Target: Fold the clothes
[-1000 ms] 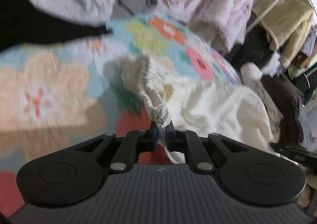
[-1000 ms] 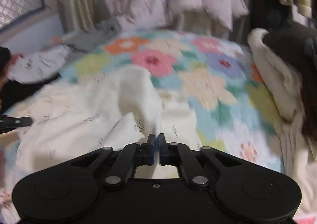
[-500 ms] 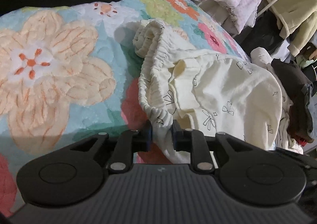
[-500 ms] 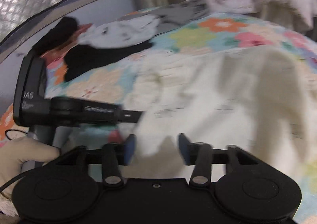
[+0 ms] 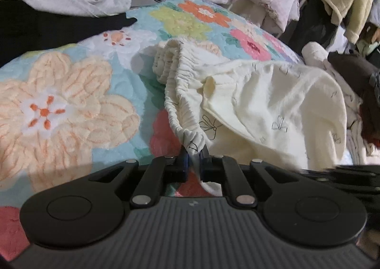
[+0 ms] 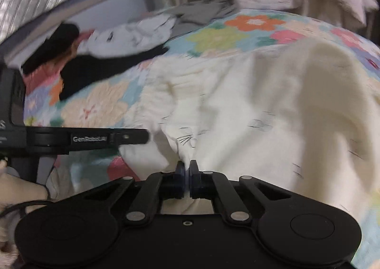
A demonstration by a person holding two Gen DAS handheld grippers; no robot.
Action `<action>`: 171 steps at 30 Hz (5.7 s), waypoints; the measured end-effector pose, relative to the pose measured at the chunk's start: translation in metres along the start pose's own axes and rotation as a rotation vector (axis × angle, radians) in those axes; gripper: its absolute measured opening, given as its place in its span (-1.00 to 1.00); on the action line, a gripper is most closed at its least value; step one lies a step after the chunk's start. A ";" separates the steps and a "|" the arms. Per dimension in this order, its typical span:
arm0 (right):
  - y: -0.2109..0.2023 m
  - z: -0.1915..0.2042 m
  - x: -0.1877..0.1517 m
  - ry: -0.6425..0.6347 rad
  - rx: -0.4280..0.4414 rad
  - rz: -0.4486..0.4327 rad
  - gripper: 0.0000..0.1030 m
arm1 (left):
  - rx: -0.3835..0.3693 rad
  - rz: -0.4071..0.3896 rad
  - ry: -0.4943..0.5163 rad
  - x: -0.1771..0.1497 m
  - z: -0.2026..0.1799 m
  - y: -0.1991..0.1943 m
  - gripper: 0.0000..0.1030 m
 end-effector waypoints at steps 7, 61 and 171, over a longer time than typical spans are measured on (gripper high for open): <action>-0.069 -0.049 -0.021 0.126 -0.085 -0.054 -0.94 | 0.044 -0.061 0.063 0.012 -0.001 -0.023 -0.85; -0.168 -0.166 -0.084 0.278 0.097 -0.176 -0.08 | 0.309 0.090 0.062 0.080 -0.007 -0.181 -0.21; -0.084 -0.215 0.069 0.070 0.286 -0.388 -0.90 | 0.180 -0.141 0.130 0.120 -0.129 0.005 -0.91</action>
Point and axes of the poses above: each gripper's, at about its wrist camera, not at the fingertips, and y roughly the way its jaws point, z to its left, x to its top, the point moved 4 cm from there along y, roughly the way its jaws point, and after that the axes turned 2 degrees about -z, right-handed, at the moved point
